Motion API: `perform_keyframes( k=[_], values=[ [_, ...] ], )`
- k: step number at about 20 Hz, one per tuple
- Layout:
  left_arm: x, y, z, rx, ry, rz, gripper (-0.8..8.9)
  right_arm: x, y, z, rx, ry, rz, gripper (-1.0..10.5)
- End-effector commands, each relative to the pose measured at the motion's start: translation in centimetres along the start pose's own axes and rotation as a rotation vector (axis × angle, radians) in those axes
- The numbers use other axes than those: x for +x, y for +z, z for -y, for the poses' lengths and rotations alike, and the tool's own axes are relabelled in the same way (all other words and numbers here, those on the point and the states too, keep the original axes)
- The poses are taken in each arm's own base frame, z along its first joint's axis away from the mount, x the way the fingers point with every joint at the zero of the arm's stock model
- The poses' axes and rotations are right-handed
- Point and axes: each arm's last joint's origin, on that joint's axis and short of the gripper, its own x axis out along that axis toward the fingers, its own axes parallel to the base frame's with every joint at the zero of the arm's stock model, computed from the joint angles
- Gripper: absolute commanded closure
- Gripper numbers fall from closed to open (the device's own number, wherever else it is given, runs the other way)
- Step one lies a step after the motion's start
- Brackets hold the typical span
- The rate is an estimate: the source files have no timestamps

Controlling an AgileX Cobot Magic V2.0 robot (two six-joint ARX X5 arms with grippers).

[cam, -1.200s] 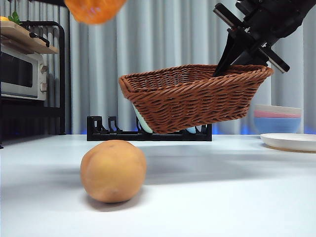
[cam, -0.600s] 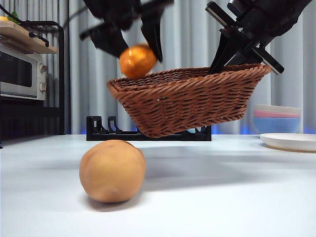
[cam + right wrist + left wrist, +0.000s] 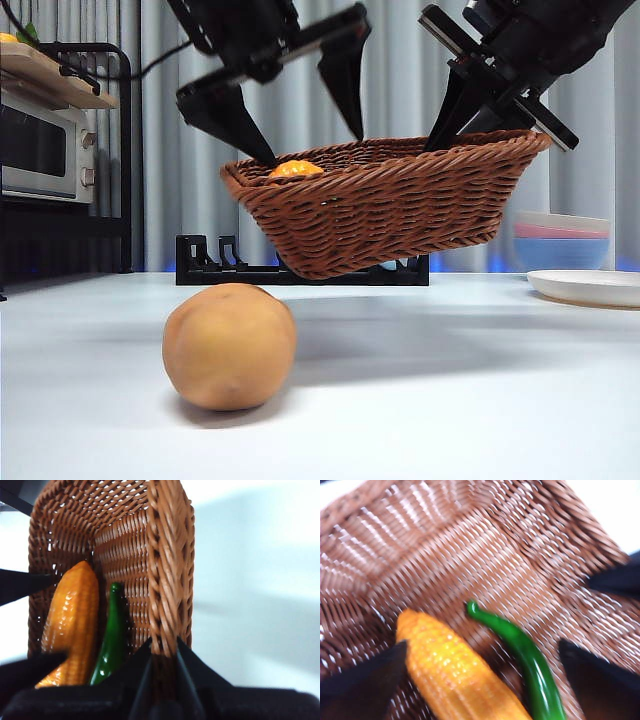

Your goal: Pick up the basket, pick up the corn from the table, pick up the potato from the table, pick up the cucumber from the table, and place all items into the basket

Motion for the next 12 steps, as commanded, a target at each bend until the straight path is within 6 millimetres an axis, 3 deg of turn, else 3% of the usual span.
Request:
perform_keyframes(
  k=[1,4,7,9,12],
  values=[
    [-3.7,0.8,0.6,0.017,-0.026,-0.018,2.25,-0.4,0.7,0.2,0.004,0.015,0.049,9.6],
    [-9.5,0.0,1.3,0.043,-0.043,-0.021,2.25,-1.1,1.4,1.5,0.039,-0.003,0.109,9.6],
    [-14.4,-2.2,1.5,0.073,-0.050,-0.079,2.25,-1.9,1.8,2.8,0.066,-0.027,0.134,9.6],
    [-16.4,-3.8,2.1,0.084,-0.067,-0.133,2.24,-2.2,1.9,3.3,0.078,-0.007,0.137,9.6],
    [-16.8,-6.3,4.2,0.116,-0.093,-0.215,2.24,-2.6,2.0,3.9,0.090,-0.007,0.144,9.6]
  ],
)
